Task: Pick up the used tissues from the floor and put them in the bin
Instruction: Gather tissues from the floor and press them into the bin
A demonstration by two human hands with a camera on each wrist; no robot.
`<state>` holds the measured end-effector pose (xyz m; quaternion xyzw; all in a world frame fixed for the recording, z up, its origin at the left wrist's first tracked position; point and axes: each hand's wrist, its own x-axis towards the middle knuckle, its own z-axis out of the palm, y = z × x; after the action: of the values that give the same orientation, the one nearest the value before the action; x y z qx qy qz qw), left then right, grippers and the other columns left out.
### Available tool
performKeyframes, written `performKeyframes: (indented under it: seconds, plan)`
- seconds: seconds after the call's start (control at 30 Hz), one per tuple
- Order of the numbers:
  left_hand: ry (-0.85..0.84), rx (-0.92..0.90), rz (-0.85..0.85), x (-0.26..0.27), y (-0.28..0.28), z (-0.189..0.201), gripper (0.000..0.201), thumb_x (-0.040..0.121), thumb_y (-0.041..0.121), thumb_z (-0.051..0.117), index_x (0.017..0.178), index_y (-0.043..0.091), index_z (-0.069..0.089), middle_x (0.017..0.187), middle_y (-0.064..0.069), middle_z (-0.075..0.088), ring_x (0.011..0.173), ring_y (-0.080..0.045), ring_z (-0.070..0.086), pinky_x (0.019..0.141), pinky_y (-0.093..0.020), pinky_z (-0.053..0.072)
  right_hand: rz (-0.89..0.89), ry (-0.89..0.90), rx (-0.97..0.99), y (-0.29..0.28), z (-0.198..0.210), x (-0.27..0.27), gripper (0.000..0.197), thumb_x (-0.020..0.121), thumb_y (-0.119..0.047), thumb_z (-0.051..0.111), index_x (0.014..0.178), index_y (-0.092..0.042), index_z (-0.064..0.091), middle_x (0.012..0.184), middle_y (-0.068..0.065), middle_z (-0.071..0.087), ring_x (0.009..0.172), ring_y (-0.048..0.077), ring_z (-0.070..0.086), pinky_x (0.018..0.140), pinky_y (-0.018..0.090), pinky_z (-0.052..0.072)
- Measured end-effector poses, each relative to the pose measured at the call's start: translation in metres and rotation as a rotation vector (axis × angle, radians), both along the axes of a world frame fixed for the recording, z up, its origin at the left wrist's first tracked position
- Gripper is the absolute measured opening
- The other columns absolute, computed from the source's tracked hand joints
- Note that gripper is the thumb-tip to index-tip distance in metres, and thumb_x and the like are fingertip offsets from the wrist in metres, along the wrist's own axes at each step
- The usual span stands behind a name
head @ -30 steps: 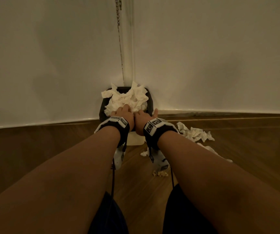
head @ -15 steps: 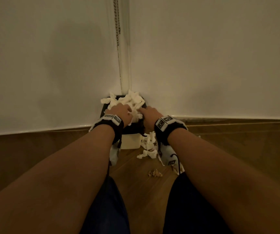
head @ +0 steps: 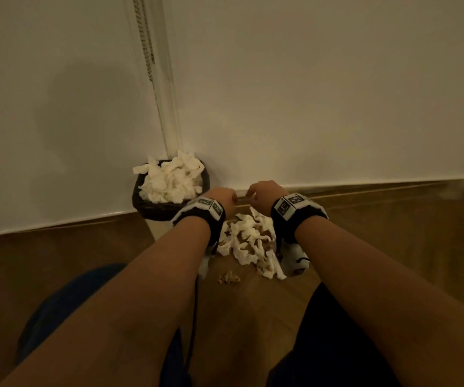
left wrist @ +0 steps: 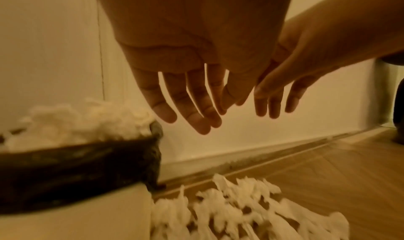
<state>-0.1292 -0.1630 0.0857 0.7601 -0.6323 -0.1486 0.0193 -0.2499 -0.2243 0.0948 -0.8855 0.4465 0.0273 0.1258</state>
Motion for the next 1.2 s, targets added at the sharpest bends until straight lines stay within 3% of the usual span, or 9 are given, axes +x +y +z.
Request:
performKeyframes:
  seconds: [0.13, 0.3, 0.37, 0.53, 0.73, 0.83, 0.93, 1.07, 1.2]
  plan:
    - [0.096, 0.091, 0.007, -0.026, 0.001, -0.055, 0.036, 0.094, 0.02, 0.043, 0.128, 0.016, 0.053, 0.132, -0.011, 0.053, 0.118, -0.029, 0.052, 0.094, -0.034, 0.043, -0.032, 0.046, 0.089, -0.016, -0.023, -0.032, 0.029, 0.094, -0.019, 0.049, 0.118, -0.012, 0.063, 0.122, 0.011, 0.062, 0.11, 0.026, 0.058, 0.091, 0.032, 0.045]
    - [0.118, 0.248, 0.144, -0.04, 0.015, -0.138, 0.043, 0.096, 0.03, 0.045, 0.138, 0.025, 0.038, 0.148, -0.013, 0.024, 0.132, -0.035, 0.034, 0.106, -0.041, 0.034, -0.082, 0.1, 0.196, -0.036, -0.064, -0.06, 0.032, 0.093, -0.017, 0.052, 0.125, -0.019, 0.059, 0.137, 0.006, 0.052, 0.121, 0.025, 0.052, 0.096, 0.032, 0.042]
    - [0.146, 0.245, 0.227, -0.045, 0.019, -0.16, 0.048, 0.093, 0.039, 0.046, 0.139, 0.03, 0.036, 0.15, -0.013, 0.016, 0.135, -0.038, 0.025, 0.108, -0.044, 0.03, -0.092, 0.126, 0.225, -0.041, -0.079, -0.068, 0.033, 0.093, -0.021, 0.053, 0.126, -0.021, 0.058, 0.14, 0.006, 0.048, 0.123, 0.026, 0.049, 0.098, 0.034, 0.042]
    - [0.17, 0.284, 0.379, -0.055, 0.02, -0.203, 0.053, 0.092, 0.041, 0.051, 0.14, 0.035, 0.031, 0.149, -0.017, 0.011, 0.133, -0.044, 0.023, 0.108, -0.046, 0.031, -0.079, 0.172, 0.269, -0.044, -0.108, -0.071, 0.035, 0.094, -0.025, 0.052, 0.129, -0.02, 0.055, 0.138, 0.008, 0.05, 0.12, 0.028, 0.051, 0.098, 0.035, 0.043]
    - [0.111, 0.4, 0.35, -0.059, 0.023, -0.225, 0.038, 0.091, 0.042, 0.053, 0.124, 0.026, 0.048, 0.143, -0.016, 0.017, 0.124, -0.043, 0.034, 0.101, -0.044, 0.038, -0.108, 0.17, 0.338, -0.032, -0.147, -0.061, 0.032, 0.095, -0.027, 0.05, 0.124, -0.016, 0.058, 0.128, 0.008, 0.056, 0.112, 0.028, 0.056, 0.086, 0.034, 0.045]
    - [0.124, 0.403, 0.303, -0.057, 0.026, -0.233, 0.034, 0.093, 0.027, 0.052, 0.125, 0.015, 0.053, 0.14, -0.018, 0.036, 0.123, -0.037, 0.043, 0.1, -0.039, 0.039, -0.179, 0.179, 0.378, -0.025, -0.164, -0.064, 0.033, 0.093, -0.027, 0.051, 0.124, -0.016, 0.057, 0.126, 0.009, 0.057, 0.109, 0.028, 0.057, 0.093, 0.038, 0.049]
    - [0.111, 0.518, 0.306, -0.055, 0.027, -0.23, 0.031, 0.1, 0.027, 0.038, 0.117, 0.01, 0.059, 0.129, -0.011, 0.052, 0.123, -0.031, 0.043, 0.103, -0.037, 0.036, -0.225, 0.184, 0.36, -0.023, -0.17, -0.068, 0.033, 0.093, -0.025, 0.048, 0.122, -0.014, 0.059, 0.124, 0.01, 0.058, 0.107, 0.028, 0.058, 0.093, 0.04, 0.049]
    - [0.096, 0.558, 0.29, -0.047, 0.024, -0.232, 0.041, 0.092, 0.032, 0.055, 0.125, 0.007, 0.05, 0.134, -0.014, 0.043, 0.122, -0.031, 0.044, 0.1, -0.038, 0.041, -0.226, 0.181, 0.317, -0.021, -0.172, -0.065, 0.032, 0.094, -0.02, 0.045, 0.122, -0.013, 0.058, 0.122, 0.011, 0.059, 0.104, 0.029, 0.059, 0.09, 0.039, 0.051]
    - [0.093, 0.556, 0.371, -0.049, 0.029, -0.236, 0.036, 0.099, 0.036, 0.036, 0.121, 0.013, 0.053, 0.125, -0.009, 0.05, 0.117, -0.028, 0.045, 0.106, -0.037, 0.029, -0.173, 0.197, 0.288, -0.016, -0.176, -0.059, 0.033, 0.096, -0.018, 0.047, 0.126, -0.008, 0.054, 0.127, 0.013, 0.054, 0.114, 0.029, 0.055, 0.094, 0.036, 0.048]
